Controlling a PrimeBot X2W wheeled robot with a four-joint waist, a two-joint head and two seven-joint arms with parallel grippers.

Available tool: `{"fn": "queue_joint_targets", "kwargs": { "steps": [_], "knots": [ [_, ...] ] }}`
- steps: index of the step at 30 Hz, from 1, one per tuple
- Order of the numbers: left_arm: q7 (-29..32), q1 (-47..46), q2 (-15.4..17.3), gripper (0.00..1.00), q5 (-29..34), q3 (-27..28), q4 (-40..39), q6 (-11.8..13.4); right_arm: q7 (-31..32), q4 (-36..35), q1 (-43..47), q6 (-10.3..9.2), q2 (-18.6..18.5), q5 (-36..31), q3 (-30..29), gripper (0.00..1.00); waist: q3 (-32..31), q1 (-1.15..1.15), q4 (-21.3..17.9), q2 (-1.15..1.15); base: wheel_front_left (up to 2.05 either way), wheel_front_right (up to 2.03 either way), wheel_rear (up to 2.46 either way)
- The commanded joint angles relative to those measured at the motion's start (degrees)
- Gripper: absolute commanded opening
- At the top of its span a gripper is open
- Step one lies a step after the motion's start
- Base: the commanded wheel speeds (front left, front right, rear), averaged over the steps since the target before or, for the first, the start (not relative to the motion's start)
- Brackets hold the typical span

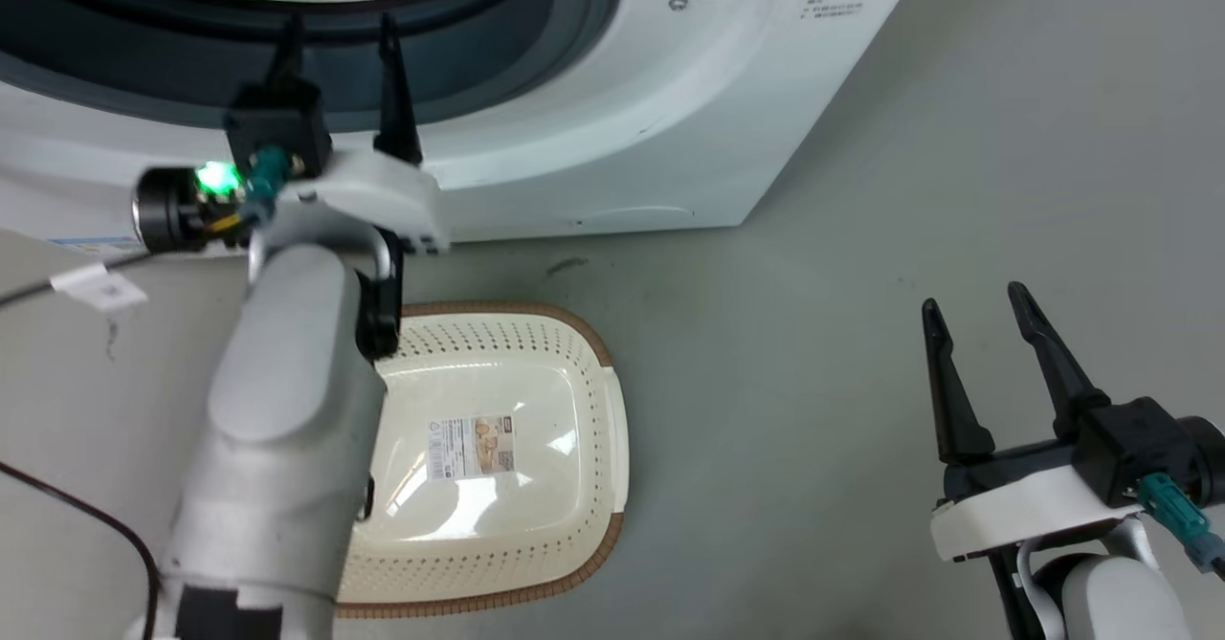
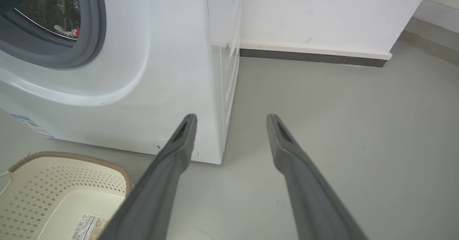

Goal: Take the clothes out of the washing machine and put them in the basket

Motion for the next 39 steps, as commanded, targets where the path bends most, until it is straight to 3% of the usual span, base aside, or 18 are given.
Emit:
{"fn": "queue_joint_targets", "kwargs": {
  "steps": [1,12,24,31,38,39],
  "knots": [
    [-0.1,-2.9,0.8,1.00,0.3,0.3,2.0,-0.5,-0.5,0.3,-1.1,-0.04,-0.1,-0.2,0.5,1.00,2.1,-0.01,-1.1,0.00,0.00,0.00,0.00],
    [2.0,-21.0,4.7,1.00,-0.1,0.4,19.8,-3.4,-1.4,2.6,-2.9,-0.03,-0.1,1.1,3.7,1.00,6.3,-0.01,-3.3,0.00,0.00,0.00,0.00],
    [17.0,-37.6,10.8,1.00,0.1,-1.1,33.8,-7.5,-3.2,5.2,-5.4,-0.04,0.0,3.5,8.6,1.00,10.5,-0.01,-8.3,0.00,0.00,0.00,0.00],
    [26.5,-41.4,14.1,1.00,1.1,-2.5,37.2,-6.8,-4.1,6.2,-5.8,-0.04,0.0,4.7,10.6,1.00,11.6,-0.01,-10.5,0.00,0.00,0.00,0.00],
    [36.3,-40.9,15.3,1.00,0.2,-2.5,38.5,-5.5,-4.6,6.8,-6.4,-0.04,0.0,5.7,11.4,1.00,12.3,-0.01,-11.2,0.00,0.00,0.00,0.00],
    [37.7,-40.7,15.3,0.72,0.1,-2.5,38.7,-5.3,-4.6,6.9,-6.4,-0.04,0.0,5.9,11.6,1.00,12.3,-0.01,-11.2,0.00,0.00,0.00,0.00]
  ]
}}
